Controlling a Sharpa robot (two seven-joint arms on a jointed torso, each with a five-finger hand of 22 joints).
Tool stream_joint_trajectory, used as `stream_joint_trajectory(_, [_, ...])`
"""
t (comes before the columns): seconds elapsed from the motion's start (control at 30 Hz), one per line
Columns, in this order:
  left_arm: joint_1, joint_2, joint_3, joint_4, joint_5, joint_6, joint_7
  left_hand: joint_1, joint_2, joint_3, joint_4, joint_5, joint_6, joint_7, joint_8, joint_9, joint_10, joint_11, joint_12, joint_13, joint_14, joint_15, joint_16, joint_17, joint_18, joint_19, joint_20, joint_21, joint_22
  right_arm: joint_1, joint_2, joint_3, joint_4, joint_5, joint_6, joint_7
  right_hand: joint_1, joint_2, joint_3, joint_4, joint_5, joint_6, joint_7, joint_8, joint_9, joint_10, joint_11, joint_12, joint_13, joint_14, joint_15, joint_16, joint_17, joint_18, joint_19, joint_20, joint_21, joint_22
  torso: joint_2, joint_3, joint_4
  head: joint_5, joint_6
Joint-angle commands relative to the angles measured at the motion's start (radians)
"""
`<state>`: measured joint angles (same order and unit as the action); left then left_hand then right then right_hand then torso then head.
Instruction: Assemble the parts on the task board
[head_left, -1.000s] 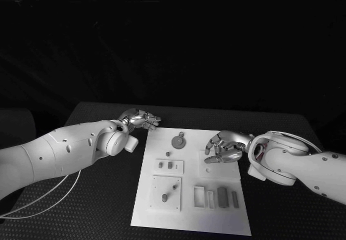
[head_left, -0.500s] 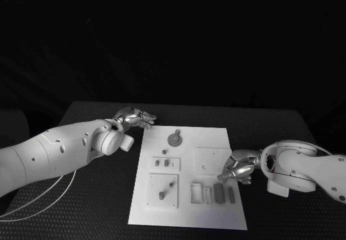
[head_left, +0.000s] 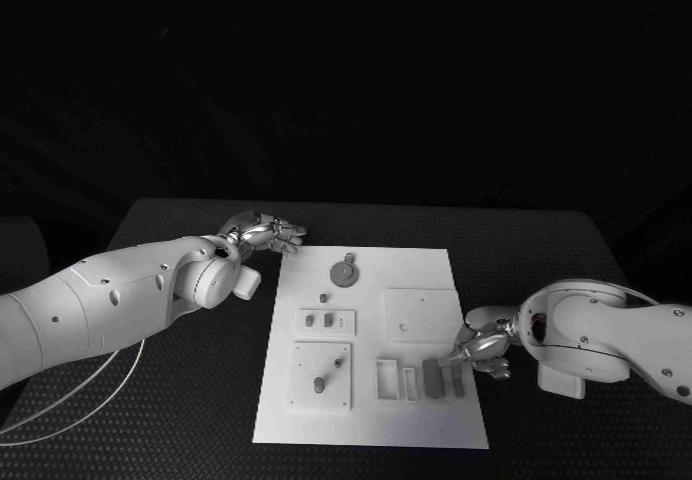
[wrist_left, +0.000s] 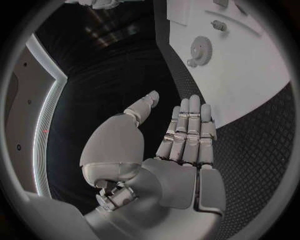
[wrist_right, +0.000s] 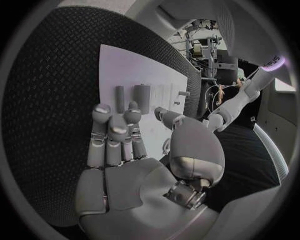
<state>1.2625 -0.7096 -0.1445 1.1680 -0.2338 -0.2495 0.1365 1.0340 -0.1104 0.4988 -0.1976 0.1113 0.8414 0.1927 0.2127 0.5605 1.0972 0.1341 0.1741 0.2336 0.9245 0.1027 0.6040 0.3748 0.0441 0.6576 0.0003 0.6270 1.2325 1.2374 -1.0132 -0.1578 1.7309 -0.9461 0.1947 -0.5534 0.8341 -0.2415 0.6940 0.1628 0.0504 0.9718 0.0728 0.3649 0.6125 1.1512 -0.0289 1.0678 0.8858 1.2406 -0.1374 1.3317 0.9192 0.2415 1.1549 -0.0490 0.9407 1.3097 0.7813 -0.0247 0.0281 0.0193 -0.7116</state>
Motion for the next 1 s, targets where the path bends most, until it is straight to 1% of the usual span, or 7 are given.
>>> stream_joint_trajectory(0.03, [0.0,0.0,0.0,0.002,0.004,0.017,0.005,-0.008,0.0,0.001,0.006,-0.004,-0.006,-0.003,0.005,-0.001,-0.004,0.0,0.003,-0.001,0.009,-0.001,-0.007,0.002,0.01,0.006,0.001,-0.005,0.002,-0.001,0.001,-0.005,0.006,-0.009,0.028,-0.033,-0.012,0.002,-0.001,0.004,-0.001,0.013,0.009,-0.003,0.001,0.008,-0.002,0.005,0.002,0.006,0.001,0.001,0.003,0.02,0.007,-0.007,0.005,0.018,0.001,-0.0011,0.0006,-0.002,-0.004])
stream_joint_trajectory(0.1, [0.0,0.0,0.0,0.002,0.004,0.017,0.005,-0.009,0.0,0.0,0.007,-0.004,-0.006,-0.003,0.005,-0.001,-0.004,0.0,0.003,-0.001,0.009,-0.001,-0.007,0.002,0.01,0.006,0.001,-0.005,0.002,-0.001,0.004,-0.01,0.009,-0.021,0.021,-0.031,-0.021,0.001,-0.005,0.007,-0.001,0.011,0.009,-0.006,0.0,0.008,-0.001,0.004,0.003,0.006,0.001,0.001,0.005,0.02,0.005,-0.005,0.007,0.018,0.001,-0.001,0.0005,-0.003,-0.006])
stream_joint_trajectory(0.2, [0.0,0.0,0.0,0.002,0.004,0.019,0.005,-0.01,0.001,0.0,0.007,-0.004,-0.006,-0.003,0.005,-0.001,-0.004,0.0,0.003,-0.001,0.009,-0.001,-0.008,0.003,0.01,0.006,0.001,-0.005,0.002,-0.002,0.011,-0.017,0.01,-0.038,0.008,-0.025,-0.03,-0.008,-0.007,0.007,-0.001,-0.009,0.015,-0.025,-0.008,0.009,0.003,0.002,0.004,0.006,0.005,-0.002,0.011,0.02,0.001,-0.004,0.009,0.018,0.001,-0.0008,0.0004,-0.004,-0.007])
stream_joint_trajectory(0.27, [0.0,0.0,0.0,0.003,0.004,0.02,0.005,-0.01,0.001,0.0,0.008,-0.004,-0.006,-0.003,0.006,-0.001,-0.004,0.0,0.003,-0.001,0.009,-0.001,-0.008,0.003,0.01,0.006,0.001,-0.005,0.002,-0.003,0.018,-0.02,0.01,-0.044,-0.001,-0.023,-0.035,-0.024,-0.006,0.009,-0.001,-0.018,0.018,-0.033,-0.013,0.007,0.007,0.0,0.004,0.005,0.009,-0.005,0.013,0.02,-0.002,-0.004,0.01,0.018,0.001,-0.0007,0.0004,-0.003,-0.008])
stream_joint_trajectory(0.37, [0.0,0.0,0.0,0.003,0.004,0.02,0.005,-0.011,0.001,0.0,0.008,-0.004,-0.006,-0.003,0.006,-0.001,-0.004,0.0,0.003,-0.001,0.009,-0.001,-0.008,0.004,0.01,0.006,0.001,-0.006,0.002,-0.005,0.026,-0.024,0.008,-0.061,-0.005,-0.023,-0.041,-0.036,-0.005,0.011,-0.002,-0.022,0.021,-0.039,-0.016,0.006,0.01,-0.001,0.006,0.005,0.011,-0.007,0.017,0.02,-0.004,-0.003,0.011,0.017,0.001,-0.0006,0.0002,-0.003,-0.009])
stream_joint_trajectory(0.67, [0.0,-0.002,0.0,0.004,0.005,0.021,0.005,-0.012,0.001,0.0,0.009,-0.004,-0.006,-0.003,0.006,-0.002,-0.004,0.0,0.003,-0.001,0.009,-0.001,-0.009,0.005,0.01,0.007,0.001,-0.006,0.003,-0.016,0.045,-0.029,-0.001,-0.081,-0.022,-0.012,-0.043,-0.046,-0.005,0.009,-0.002,-0.025,0.024,-0.046,-0.019,0.006,0.012,-0.002,0.008,0.005,0.013,-0.011,0.021,0.02,-0.005,-0.003,0.013,0.017,0.001,-0.0003,0.0008,0.001,-0.011])
stream_joint_trajectory(1.0, [0.0,-0.004,0.0,0.005,0.005,0.027,0.003,-0.013,0.001,-0.001,0.011,-0.004,-0.007,-0.003,0.006,-0.002,-0.005,0.0,0.004,-0.001,0.009,-0.002,-0.011,0.007,0.01,0.007,0.001,-0.007,0.003,-0.047,0.098,-0.033,-0.037,-0.112,-0.04,-0.012,-0.046,-0.053,-0.017,-0.004,-0.002,-0.026,0.026,-0.054,-0.024,0.001,0.014,-0.004,0.011,0.005,0.016,-0.017,0.029,0.02,-0.011,-0.002,0.015,0.017,0.001,0.0003,0.0,0.003,-0.016])
